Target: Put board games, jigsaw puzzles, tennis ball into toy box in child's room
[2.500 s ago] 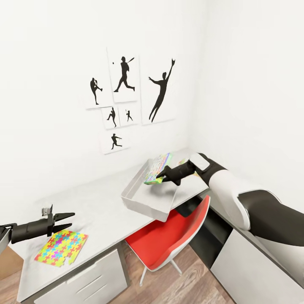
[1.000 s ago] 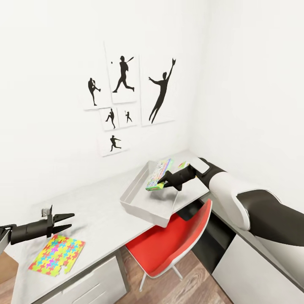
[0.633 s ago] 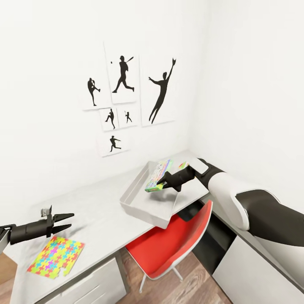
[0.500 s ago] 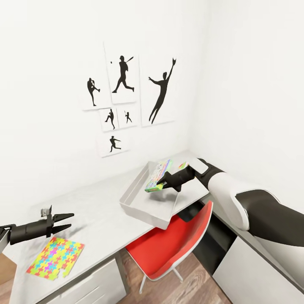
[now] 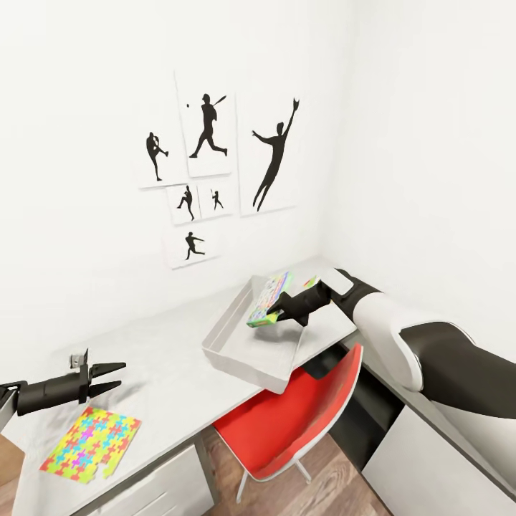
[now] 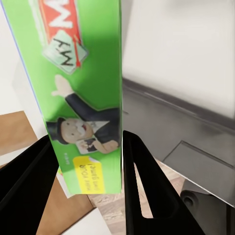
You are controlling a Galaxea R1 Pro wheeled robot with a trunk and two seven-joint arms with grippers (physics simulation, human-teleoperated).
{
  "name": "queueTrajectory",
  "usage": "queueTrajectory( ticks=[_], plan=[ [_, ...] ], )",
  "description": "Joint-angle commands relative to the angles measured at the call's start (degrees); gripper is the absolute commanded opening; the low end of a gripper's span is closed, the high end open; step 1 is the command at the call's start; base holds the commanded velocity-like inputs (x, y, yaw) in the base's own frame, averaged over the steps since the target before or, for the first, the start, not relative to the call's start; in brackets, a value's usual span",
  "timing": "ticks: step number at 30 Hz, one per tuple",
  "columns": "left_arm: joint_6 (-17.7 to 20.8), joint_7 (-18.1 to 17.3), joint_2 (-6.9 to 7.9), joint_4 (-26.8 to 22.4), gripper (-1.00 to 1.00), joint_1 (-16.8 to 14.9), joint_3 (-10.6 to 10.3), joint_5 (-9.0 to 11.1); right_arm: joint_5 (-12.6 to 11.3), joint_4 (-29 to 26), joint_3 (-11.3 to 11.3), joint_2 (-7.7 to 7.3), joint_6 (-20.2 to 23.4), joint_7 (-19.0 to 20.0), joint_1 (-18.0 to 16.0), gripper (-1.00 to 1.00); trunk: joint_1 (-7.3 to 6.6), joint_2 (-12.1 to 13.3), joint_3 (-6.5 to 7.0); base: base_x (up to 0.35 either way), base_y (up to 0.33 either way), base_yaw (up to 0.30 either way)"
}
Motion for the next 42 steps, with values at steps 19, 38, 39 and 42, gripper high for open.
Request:
queueTrajectory(
  ticks=[19,38,39,42],
  plan=[
    [0.6,-1.3,0.43,0.0,1.0,0.0,0.2,0.4,-0.6,0.9,0.5,-0.08,0.1,-0.2,-0.1,-1.0,0.04,-0.1,-0.13,0.05,0.0,0.0],
    [0.5,-9.6,3.07,-0.3,1.0,1.3,-0.2,0.3,-0.5,1.2,0.5,-0.02,0.1,-0.2,-0.1,-1.0,0.04,-0.1,-0.13,0.049,0.0,0.0],
    [0.5,-9.6,3.07,-0.3,1.0,1.3,-0.2,0.3,-0.5,1.2,0.5,-0.01,0.1,-0.2,-0.1,-1.0,0.04,-0.1,-0.13,0.037,0.0,0.0],
    [0.5,-9.6,3.07,-0.3,1.0,1.3,-0.2,0.3,-0.5,1.2,0.5,0.01,0.1,-0.2,-0.1,-1.0,0.04,-0.1,-0.13,0.116,0.0,0.0]
  ],
)
